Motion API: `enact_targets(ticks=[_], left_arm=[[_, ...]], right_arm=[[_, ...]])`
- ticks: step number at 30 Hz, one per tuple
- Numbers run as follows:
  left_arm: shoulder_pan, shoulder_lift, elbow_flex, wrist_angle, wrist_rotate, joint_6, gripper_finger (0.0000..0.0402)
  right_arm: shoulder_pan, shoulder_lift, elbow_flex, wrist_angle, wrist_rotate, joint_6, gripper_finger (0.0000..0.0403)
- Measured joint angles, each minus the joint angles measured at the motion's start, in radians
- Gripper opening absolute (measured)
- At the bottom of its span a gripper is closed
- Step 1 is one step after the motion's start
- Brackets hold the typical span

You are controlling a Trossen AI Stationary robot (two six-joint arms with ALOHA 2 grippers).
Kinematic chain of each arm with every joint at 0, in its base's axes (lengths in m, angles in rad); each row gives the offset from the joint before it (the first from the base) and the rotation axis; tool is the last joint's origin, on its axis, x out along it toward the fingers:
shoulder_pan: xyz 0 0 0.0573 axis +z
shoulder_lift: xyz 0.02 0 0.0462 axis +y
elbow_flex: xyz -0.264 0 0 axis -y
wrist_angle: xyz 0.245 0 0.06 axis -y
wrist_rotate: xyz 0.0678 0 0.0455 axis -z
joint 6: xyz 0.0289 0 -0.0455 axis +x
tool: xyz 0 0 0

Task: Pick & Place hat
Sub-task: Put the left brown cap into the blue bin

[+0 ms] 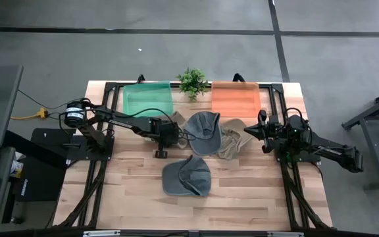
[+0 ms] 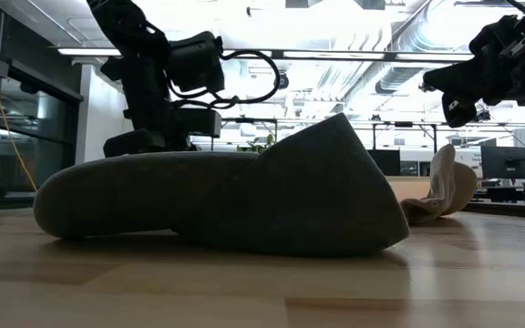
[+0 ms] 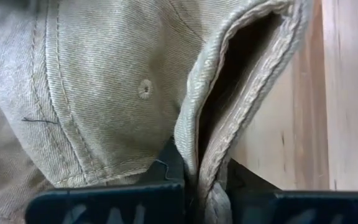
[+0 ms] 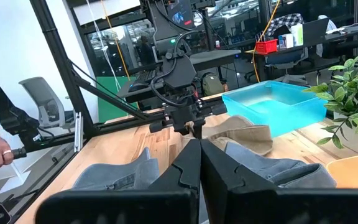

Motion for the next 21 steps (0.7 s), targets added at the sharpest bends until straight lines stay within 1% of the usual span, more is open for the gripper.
enact_targets(ticks=[6,10,21], left_arm=[[0.0,0.0,0.0,0.0,-0.005,-0.016,0.0003],[0.0,0.0,0.0,0.0,-0.027,-0.036,0.0002],[-0.001,0.0,0.001,-0.017,-0.032,-0.055,0.0]], right_arm=[[0.0,0.0,0.0,0.0,0.0,0.0,0.0],[0.0,0.0,0.0,0.0,0.0,0.0,0.0],[0.0,0.0,0.0,0.0,0.0,0.0,0.0]])
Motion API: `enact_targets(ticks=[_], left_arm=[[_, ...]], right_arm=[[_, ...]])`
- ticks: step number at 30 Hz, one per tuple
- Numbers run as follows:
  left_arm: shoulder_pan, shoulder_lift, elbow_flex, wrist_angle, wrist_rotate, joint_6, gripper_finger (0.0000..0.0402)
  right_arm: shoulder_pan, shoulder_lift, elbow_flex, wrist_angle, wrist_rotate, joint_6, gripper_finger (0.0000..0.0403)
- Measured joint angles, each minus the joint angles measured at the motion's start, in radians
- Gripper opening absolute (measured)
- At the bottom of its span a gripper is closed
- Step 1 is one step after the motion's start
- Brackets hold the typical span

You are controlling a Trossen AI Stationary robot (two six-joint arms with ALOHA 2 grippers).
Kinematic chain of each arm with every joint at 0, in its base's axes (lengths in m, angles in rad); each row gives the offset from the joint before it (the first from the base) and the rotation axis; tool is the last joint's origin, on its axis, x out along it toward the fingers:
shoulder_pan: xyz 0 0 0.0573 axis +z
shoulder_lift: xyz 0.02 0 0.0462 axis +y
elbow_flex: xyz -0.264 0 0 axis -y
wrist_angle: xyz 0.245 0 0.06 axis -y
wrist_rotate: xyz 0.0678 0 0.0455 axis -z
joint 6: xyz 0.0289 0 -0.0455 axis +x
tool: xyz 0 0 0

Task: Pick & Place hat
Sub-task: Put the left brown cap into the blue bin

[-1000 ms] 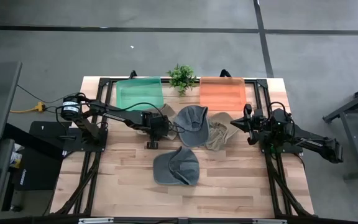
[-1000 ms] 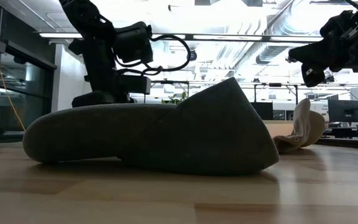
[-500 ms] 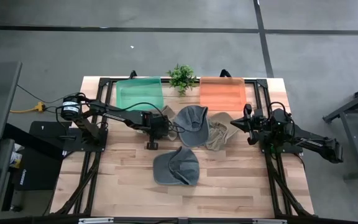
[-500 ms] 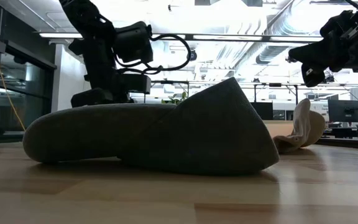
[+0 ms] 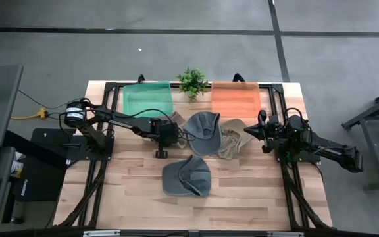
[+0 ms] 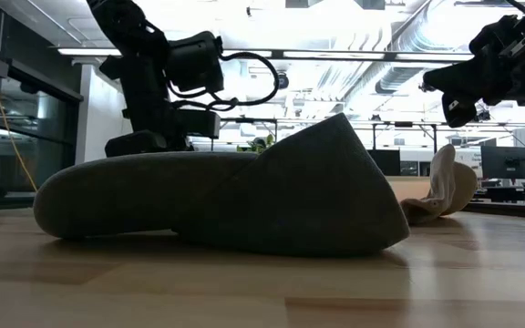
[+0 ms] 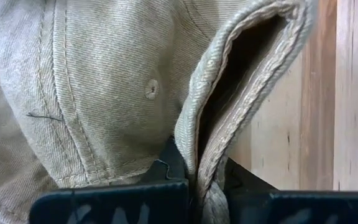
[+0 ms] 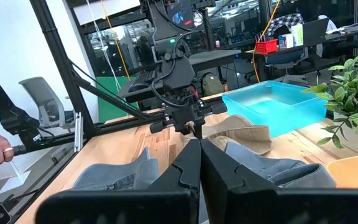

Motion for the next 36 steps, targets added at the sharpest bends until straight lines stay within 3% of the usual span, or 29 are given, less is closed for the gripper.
enact_targets(ticks=[16,36], left_arm=[[-0.003,-0.026,0.007,-0.062,-0.028,-0.082,0.0],[-0.043,-0.253,0.007,-0.17,-0.06,-0.18,0.0]], right_arm=[[0.0,0.0,0.0,0.0,0.0,0.0,0.0],[0.0,0.0,0.0,-0.002,0.0,0.0,0.0]])
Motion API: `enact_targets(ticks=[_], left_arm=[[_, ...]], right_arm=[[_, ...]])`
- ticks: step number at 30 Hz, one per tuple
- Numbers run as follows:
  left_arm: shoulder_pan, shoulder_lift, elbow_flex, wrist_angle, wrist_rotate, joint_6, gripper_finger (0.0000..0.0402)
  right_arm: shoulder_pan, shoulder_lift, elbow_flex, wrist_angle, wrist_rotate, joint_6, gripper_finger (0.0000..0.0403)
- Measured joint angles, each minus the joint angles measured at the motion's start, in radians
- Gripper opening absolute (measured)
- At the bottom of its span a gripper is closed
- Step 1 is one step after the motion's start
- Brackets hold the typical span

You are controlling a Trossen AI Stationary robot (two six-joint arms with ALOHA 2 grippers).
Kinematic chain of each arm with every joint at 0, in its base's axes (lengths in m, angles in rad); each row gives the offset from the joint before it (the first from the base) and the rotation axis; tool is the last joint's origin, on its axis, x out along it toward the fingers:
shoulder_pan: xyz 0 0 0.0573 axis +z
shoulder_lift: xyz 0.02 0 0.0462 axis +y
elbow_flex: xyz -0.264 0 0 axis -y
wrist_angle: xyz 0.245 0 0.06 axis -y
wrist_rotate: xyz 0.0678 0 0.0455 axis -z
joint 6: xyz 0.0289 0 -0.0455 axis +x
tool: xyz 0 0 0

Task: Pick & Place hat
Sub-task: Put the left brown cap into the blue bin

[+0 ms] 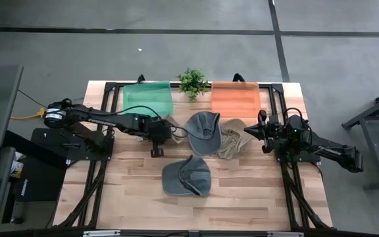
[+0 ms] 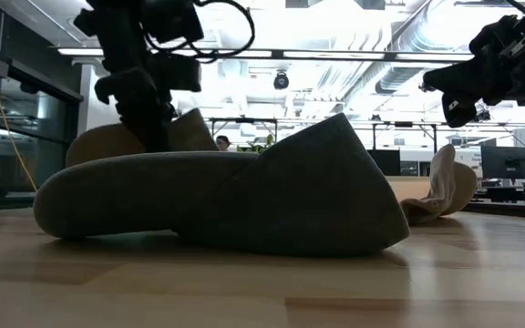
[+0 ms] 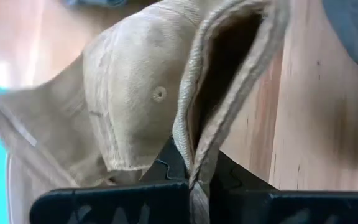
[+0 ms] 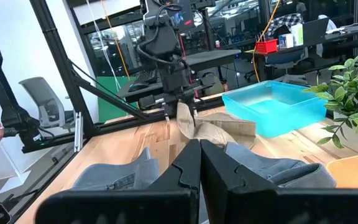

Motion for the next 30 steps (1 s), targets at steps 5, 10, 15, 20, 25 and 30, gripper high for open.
enact_targets(ticks=[5,10,15,20,25,30], left_arm=[[-0.001,-0.071,0.001,0.003,-0.018,-0.012,0.0],[-0.001,-0.133,0.001,0.003,-0.013,-0.064,0.0],[-0.009,-0.206,0.001,0.023,-0.015,-0.09,0.0],[-0.006,-0.267,0.001,0.035,-0.033,-0.133,0.0],[-0.006,-0.334,0.0,0.077,-0.081,-0.169,0.0],[-0.006,-0.373,0.0,0.114,-0.085,-0.222,0.0]], right_arm=[[0.0,0.0,0.0,0.0,0.0,0.0,0.0],[0.0,0.0,0.0,-0.001,0.0,0.0,0.0],[0.0,0.0,0.0,-0.001,0.0,0.0,0.0],[0.0,0.0,0.0,-0.002,0.0,0.0,0.0],[0.0,0.0,0.0,-0.002,0.0,0.0,0.0],[0.0,0.0,0.0,-0.002,0.0,0.0,0.0]])
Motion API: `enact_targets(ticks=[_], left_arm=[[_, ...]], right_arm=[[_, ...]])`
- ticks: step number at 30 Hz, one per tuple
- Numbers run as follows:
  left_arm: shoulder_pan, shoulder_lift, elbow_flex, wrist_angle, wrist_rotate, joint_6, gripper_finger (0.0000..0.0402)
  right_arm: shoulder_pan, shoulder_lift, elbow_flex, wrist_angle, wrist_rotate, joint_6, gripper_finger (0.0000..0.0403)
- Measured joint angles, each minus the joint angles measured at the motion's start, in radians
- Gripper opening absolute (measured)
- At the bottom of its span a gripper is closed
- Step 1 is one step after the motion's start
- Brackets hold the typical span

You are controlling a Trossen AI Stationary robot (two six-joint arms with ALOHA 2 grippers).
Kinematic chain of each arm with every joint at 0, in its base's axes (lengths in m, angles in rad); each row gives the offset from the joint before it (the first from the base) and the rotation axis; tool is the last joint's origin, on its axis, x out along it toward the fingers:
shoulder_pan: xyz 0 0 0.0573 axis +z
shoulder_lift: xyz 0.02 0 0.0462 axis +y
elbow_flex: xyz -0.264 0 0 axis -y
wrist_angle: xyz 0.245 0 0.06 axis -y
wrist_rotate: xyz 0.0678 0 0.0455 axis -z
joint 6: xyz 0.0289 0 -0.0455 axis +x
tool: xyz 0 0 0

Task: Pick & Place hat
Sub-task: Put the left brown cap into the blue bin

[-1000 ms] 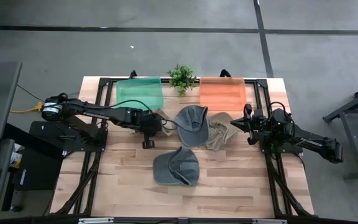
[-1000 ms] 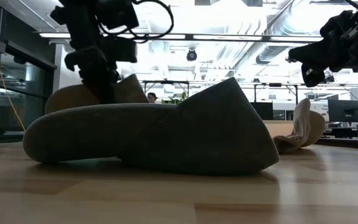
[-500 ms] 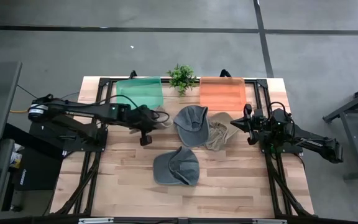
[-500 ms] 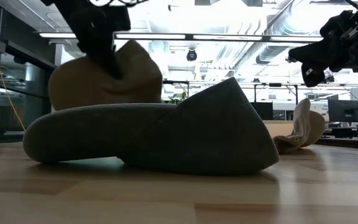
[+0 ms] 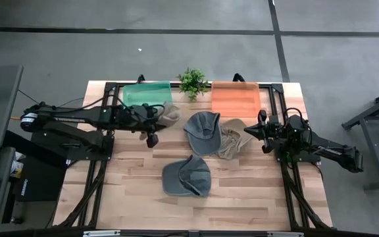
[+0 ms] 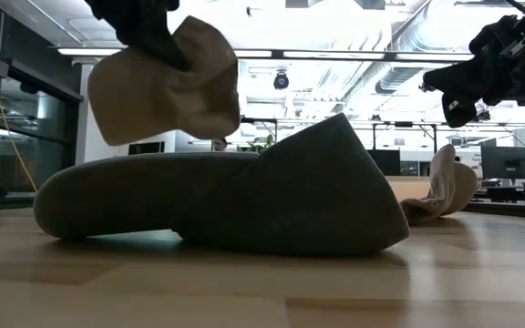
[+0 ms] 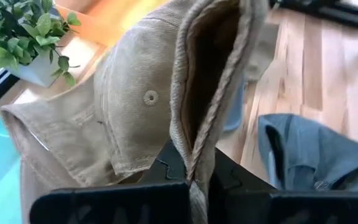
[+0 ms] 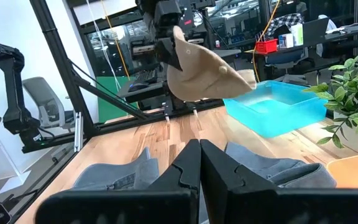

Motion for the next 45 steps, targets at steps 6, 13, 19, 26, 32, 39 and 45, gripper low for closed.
enact_targets(ticks=[6,13,19,26,32,39,45], left_arm=[[0.0,-0.043,0.0,0.067,-0.095,-0.032,0.0],[0.0,-0.075,0.0,0.142,-0.276,-0.069,0.0],[0.0,-0.078,0.0,0.133,-0.427,-0.066,0.0],[0.0,-0.078,0.0,0.105,-0.582,-0.013,0.0],[0.0,-0.078,0.0,0.129,-0.589,0.081,0.0],[0.001,-0.13,0.001,0.109,-0.665,0.29,0.0],[0.061,-0.16,0.0,0.084,-0.665,0.562,0.0]], right_arm=[[0.0,0.0,0.0,0.0,0.0,0.0,0.0],[0.0,0.0,0.0,0.001,0.0,0.0,0.0],[0.0,0.0,0.0,0.001,0.0,0.0,0.0],[0.0,0.0,0.0,0.002,0.0,0.0,0.0],[0.0,0.0,0.0,0.002,0.0,0.0,0.0],[0.0,0.0,0.0,0.002,0.0,0.0,0.0],[0.0,0.0,0.0,0.002,0.0,0.0,0.0]])
